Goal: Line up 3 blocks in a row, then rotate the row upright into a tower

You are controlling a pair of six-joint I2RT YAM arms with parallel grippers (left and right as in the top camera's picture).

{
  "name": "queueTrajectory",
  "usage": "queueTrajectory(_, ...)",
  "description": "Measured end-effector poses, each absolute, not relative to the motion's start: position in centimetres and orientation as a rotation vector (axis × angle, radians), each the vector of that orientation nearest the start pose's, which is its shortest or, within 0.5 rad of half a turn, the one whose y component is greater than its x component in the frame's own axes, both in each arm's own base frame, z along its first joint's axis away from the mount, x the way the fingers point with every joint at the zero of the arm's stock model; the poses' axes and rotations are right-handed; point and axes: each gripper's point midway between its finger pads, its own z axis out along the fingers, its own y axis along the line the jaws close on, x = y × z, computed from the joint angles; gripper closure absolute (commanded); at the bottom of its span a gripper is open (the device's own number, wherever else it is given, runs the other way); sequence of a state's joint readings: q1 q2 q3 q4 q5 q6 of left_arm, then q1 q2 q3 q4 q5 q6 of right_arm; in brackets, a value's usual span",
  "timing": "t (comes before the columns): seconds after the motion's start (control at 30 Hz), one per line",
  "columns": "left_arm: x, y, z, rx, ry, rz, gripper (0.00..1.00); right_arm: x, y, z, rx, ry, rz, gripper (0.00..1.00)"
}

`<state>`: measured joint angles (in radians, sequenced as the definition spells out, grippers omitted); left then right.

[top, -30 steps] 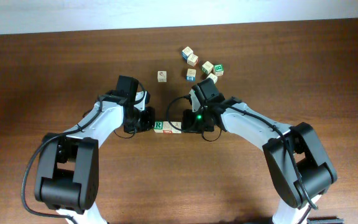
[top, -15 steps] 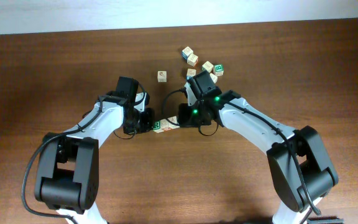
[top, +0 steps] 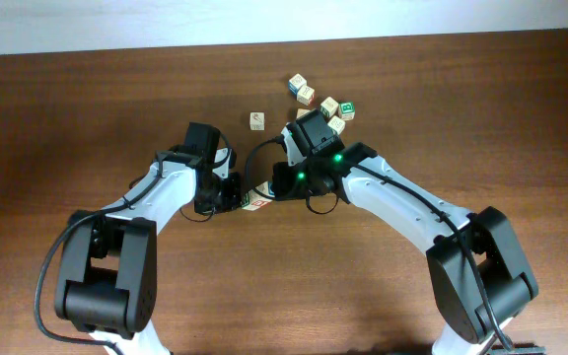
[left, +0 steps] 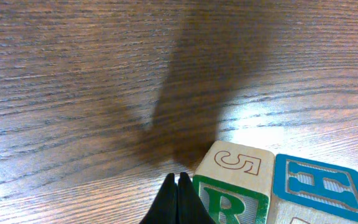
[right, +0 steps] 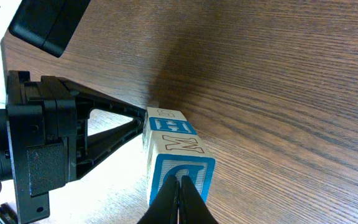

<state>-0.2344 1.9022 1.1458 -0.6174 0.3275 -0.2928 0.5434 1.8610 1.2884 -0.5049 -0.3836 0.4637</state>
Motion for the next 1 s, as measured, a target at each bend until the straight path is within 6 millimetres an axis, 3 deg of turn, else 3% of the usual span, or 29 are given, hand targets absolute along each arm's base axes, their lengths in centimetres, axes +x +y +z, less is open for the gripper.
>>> queueTrajectory(0.33,34.8,-13.9,0.6,-0.039,2.991,-0.547,1.0,34.7,28.6,7.9,-0.25,2.771,0.815,0.96)
queueTrajectory(1.0,34.6,-13.7,0.5,-0.042,3.001,-0.519,1.0,33.7,30.7,8.9,-0.326,2.745,0.849,0.96)
